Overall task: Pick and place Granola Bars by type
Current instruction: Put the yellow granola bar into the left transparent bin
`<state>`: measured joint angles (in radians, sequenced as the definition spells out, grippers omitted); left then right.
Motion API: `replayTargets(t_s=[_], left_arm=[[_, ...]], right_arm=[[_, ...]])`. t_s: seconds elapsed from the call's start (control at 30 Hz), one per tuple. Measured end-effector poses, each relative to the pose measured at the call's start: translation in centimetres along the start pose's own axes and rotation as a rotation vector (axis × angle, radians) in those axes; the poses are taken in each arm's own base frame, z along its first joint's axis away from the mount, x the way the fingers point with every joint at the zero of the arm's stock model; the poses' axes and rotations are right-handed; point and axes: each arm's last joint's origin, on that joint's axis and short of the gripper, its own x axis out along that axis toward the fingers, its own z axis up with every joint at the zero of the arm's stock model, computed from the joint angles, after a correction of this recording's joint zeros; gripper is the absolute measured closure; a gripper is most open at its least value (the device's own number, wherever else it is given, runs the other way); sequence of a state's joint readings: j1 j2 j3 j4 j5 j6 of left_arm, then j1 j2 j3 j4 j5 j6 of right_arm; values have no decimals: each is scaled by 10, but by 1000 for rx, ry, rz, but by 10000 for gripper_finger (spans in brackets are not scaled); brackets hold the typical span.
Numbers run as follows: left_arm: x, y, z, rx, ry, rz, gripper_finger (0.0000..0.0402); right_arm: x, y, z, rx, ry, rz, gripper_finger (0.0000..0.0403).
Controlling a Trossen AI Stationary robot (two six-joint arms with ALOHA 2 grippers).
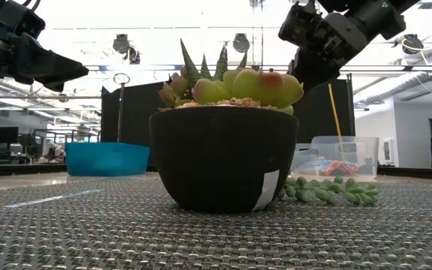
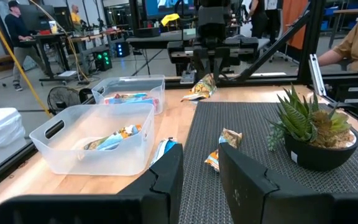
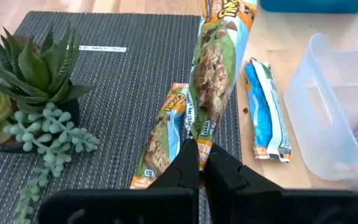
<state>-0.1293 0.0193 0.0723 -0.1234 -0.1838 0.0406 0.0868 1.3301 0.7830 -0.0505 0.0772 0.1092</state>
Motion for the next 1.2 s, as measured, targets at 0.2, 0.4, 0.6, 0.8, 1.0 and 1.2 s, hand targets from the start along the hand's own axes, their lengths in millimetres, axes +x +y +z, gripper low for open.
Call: replayTargets(t_s=[0.2,0.4,0.6,0.8,1.0,1.2], left_arm=[[0,0,0,0,0,0,293],[0,0,0,0,0,0,293],[0,0,0,0,0,0,293],[0,0,0,0,0,0,293],[0,0,0,0,0,0,293],[0,0,0,0,0,0,293]], right_arm=[[0,0,0,2,0,0,403],[0,0,4,21,-39,3,403],[-1,-2,11,73,-129,-96,403],[-2,-5,15,87,-180,-207,403],[-3,-10,15,85,-198,-385,403],[-6,-17,18,52,-224,-569,403]])
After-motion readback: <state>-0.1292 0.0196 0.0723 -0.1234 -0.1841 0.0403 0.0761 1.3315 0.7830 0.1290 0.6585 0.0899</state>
